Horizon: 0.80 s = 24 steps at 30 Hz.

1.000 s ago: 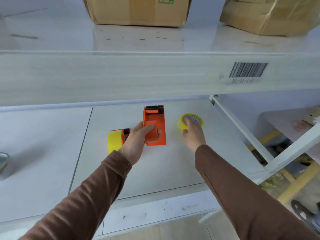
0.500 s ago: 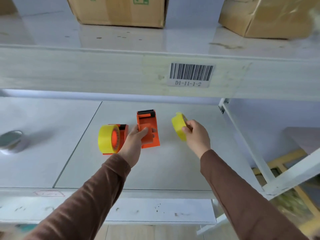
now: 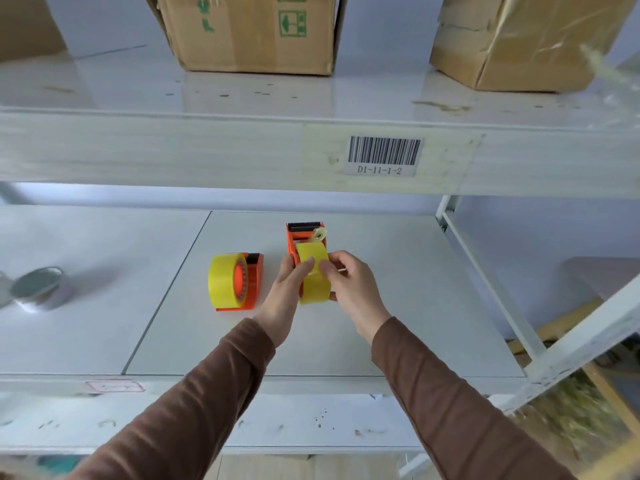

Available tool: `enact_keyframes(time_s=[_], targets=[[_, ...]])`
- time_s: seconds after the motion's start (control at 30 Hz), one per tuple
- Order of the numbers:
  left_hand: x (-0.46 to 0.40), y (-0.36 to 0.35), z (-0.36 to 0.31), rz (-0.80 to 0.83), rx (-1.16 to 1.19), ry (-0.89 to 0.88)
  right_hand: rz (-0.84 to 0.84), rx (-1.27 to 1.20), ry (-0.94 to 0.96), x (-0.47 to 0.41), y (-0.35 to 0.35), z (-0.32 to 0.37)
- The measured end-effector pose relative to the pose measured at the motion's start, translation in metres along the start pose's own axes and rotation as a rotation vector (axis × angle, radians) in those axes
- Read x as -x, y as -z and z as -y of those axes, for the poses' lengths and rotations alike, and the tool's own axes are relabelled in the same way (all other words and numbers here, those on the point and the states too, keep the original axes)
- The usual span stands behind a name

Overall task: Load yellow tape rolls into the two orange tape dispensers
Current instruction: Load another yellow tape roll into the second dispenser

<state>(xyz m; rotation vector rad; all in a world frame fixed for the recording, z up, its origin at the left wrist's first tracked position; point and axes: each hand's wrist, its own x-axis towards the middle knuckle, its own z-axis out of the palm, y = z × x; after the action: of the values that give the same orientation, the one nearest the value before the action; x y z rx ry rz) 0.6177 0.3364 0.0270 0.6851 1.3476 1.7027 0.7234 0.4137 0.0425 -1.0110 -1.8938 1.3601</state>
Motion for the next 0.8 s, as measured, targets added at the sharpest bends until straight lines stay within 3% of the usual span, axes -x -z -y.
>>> enact_keyframes(time_s=[0.17, 0.3, 0.4, 0.53, 0.8], targets=[[0.008, 0.000, 0.005, 0.036, -0.016, -0.070, 0.005, -0.155, -0.072, 0.009, -0.004, 0.006], [0.004, 0.015, 0.003, -0.154, -0.271, -0.181, 0.029, -0.273, -0.129, 0.012, -0.004, 0.014], [0.004, 0.021, -0.001, -0.245, -0.242, -0.150, 0.057, -0.296, -0.118, 0.016, -0.003, 0.019], [0.010, 0.015, -0.010, -0.100, 0.025, -0.026, 0.053, -0.285, -0.083, 0.018, 0.001, 0.021], [0.018, 0.003, -0.006, 0.124, -0.020, -0.065, 0.062, -0.211, -0.050, 0.021, 0.006, 0.019]])
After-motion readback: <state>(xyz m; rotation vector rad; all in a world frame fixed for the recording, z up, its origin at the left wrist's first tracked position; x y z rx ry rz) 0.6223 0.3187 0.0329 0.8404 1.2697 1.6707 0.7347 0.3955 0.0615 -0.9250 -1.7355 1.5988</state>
